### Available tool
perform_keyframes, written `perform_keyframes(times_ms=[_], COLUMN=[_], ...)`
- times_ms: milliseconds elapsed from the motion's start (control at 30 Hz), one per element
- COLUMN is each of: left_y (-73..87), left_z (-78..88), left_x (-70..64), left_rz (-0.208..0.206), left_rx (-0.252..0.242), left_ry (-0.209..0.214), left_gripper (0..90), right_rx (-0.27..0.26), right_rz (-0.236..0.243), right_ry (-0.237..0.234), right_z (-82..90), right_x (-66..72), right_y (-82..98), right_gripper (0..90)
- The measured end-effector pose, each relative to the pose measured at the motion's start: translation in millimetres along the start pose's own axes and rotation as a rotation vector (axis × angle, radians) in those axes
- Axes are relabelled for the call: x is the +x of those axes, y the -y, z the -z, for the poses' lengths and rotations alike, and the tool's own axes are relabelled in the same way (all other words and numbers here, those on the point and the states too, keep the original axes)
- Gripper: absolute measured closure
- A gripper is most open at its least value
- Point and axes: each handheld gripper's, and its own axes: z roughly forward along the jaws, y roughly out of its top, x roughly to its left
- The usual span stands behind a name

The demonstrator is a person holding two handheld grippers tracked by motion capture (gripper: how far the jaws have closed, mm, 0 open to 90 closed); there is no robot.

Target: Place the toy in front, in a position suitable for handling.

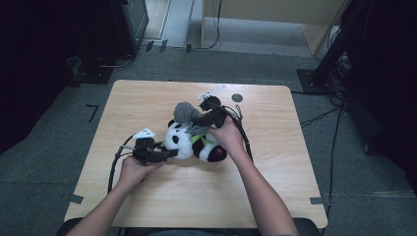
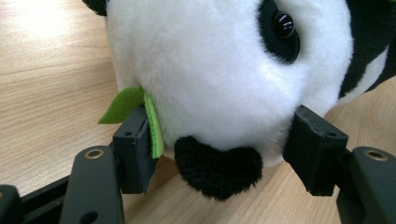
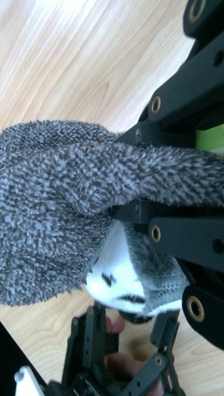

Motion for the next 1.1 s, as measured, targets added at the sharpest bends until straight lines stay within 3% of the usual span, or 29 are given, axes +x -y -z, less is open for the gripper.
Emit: perform_keyframes(times_ms=[300, 400, 500, 567, 667, 767, 933, 1100], left_y=[0.1, 0.1, 0.2, 0.1, 0.1, 0.0, 0.2, 0.4], left_z=[0.0, 0.1, 0.0, -0.1, -0.2, 0.0, 0.3, 0.2], left_x=[0.3, 0.5, 0.9, 0.8, 0.6, 0.6, 0.5, 0.3], left_rz=[0.005, 0.005, 0.008, 0.011, 0.009, 0.006, 0.001, -0.002], left_rx=[0.000, 0.001, 0.001, -0.001, -0.001, 0.001, 0.003, 0.003], left_ry=[0.003, 0.003, 0.005, 0.005, 0.003, 0.003, 0.004, 0.003], left_gripper=[33.3, 33.2, 33.2, 33.2, 33.2, 33.2, 33.2, 33.1], right_rx=[-0.041, -0.045, -0.043, -0.070, -0.119, -0.136, -0.150, -0.138], right_rz=[-0.051, -0.054, -0.046, -0.050, -0.038, 0.013, 0.076, 0.077], right_ry=[0.041, 0.065, 0.128, 0.133, 0.106, 0.072, -0.014, -0.103], right_z=[23.9, 29.7, 42.3, 50.6, 58.6, 55.2, 37.4, 9.2], right_x=[-23.1, -27.4, -32.4, -30.7, -19.5, -0.8, 34.1, 54.9], right_y=[7.7, 9.6, 10.0, 6.6, -3.2, -17.1, -40.8, -52.4], right_gripper=[72.8, 73.0, 73.4, 73.6, 73.8, 73.7, 73.7, 73.8])
